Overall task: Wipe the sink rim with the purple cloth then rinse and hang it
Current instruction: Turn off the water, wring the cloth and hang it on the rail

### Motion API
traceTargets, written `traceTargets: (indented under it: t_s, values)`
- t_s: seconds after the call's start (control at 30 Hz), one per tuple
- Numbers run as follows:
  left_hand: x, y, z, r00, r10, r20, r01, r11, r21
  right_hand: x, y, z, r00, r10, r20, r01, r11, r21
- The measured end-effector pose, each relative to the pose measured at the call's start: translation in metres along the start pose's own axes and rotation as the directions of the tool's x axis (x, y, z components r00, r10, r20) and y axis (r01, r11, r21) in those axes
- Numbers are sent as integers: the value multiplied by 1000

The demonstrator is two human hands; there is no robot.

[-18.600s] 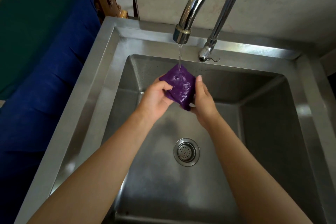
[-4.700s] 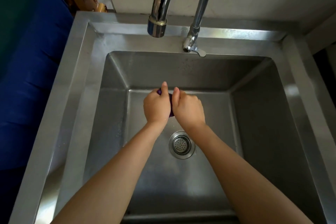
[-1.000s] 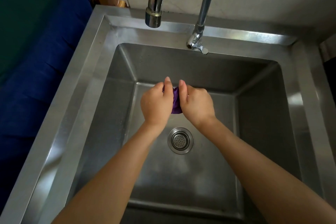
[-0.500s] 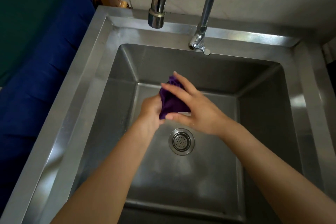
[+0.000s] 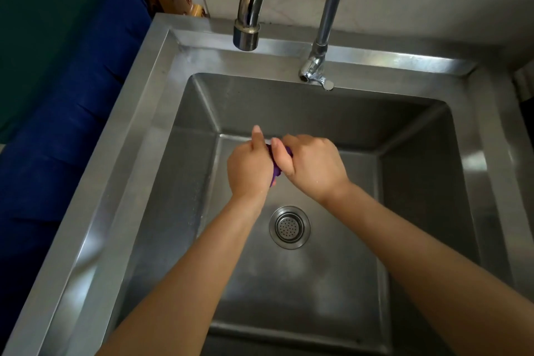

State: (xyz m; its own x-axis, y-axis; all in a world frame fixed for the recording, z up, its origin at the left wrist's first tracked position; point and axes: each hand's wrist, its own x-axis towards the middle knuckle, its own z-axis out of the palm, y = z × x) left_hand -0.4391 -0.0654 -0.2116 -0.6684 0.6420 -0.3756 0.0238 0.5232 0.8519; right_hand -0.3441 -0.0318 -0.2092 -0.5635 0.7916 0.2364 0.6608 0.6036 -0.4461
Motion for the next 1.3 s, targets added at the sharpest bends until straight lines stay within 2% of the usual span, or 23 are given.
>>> traceTargets:
  t_s: [0.1, 0.17, 0.23, 0.33, 0.4, 0.47, 0.57, 0.63, 0.7, 0.77, 0.87, 0.93, 0.97, 1.0, 1.03, 1.1, 1.13, 1.17, 1.23, 1.3]
  values:
    - [-3, 0, -1, 976, 207, -68, -191, 963, 192, -1, -3, 1, 978, 189, 85, -197, 976, 89]
    - [-4, 2, 0, 944, 319, -84, -285, 917, 281, -2, -7, 3, 928, 328, 178, -361, 909, 209]
    - [-4, 1, 1, 895, 442, -61, -404, 861, 310, -5, -8, 6, 853, 443, 277, -519, 774, 362]
    - [1, -5, 1, 787, 616, -16, -577, 745, 334, -8, -10, 6, 715, 551, 430, -695, 503, 513]
    - [5, -5, 1, 738, 674, 23, -644, 695, 319, -9, -14, 4, 631, 557, 541, -762, 313, 567]
    - [9, -3, 1, 700, 712, 48, -692, 662, 287, -8, -12, 3, 579, 518, 630, -797, 195, 572]
    - [13, -2, 1, 673, 736, 71, -727, 641, 246, -9, -10, 4, 526, 432, 733, -837, 111, 535]
    - [16, -5, 1, 668, 740, 76, -735, 641, 219, -9, -9, 5, 513, 378, 770, -850, 98, 518]
    - [19, -8, 0, 713, 700, 46, -695, 696, 181, -5, -7, 4, 523, 341, 781, -847, 109, 520]
    - [19, -10, 2, 799, 601, 13, -599, 793, 117, -1, -3, 1, 528, 314, 789, -848, 141, 512]
    - [19, -13, 3, 928, 371, -19, -369, 927, 72, -2, 8, -7, 558, 266, 786, -829, 209, 519]
    - [21, -17, 2, 980, 198, -3, -198, 980, -32, -7, 15, -12, 604, 267, 751, -796, 156, 585]
    - [22, -16, 2, 995, 101, 8, -100, 989, -106, -11, 16, -14, 654, 283, 702, -752, 145, 643]
    - [24, -16, 2, 1000, 4, 23, -1, 988, -155, -14, 15, -14, 725, 293, 623, -683, 195, 704]
    - [24, -14, 1, 996, -75, 49, 83, 980, -182, -17, 13, -13, 809, 286, 513, -586, 328, 741]
    - [23, -9, 1, 969, -193, 155, 225, 949, -222, -19, 12, -11, 944, 153, 293, -311, 714, 628]
    - [21, -5, 1, 947, -234, 220, 285, 928, -241, -19, 12, -9, 968, 58, 243, -180, 837, 517]
    - [18, -3, 1, 923, -263, 281, 334, 910, -246, -18, 12, -8, 975, -2, 224, -100, 892, 440]
    - [14, -1, 0, 888, -269, 372, 369, 900, -231, -13, 13, -8, 984, -53, 168, -18, 918, 396]
    - [8, -1, 0, 886, -248, 393, 353, 908, -225, -6, 11, -6, 994, -72, 86, 39, 939, 340]
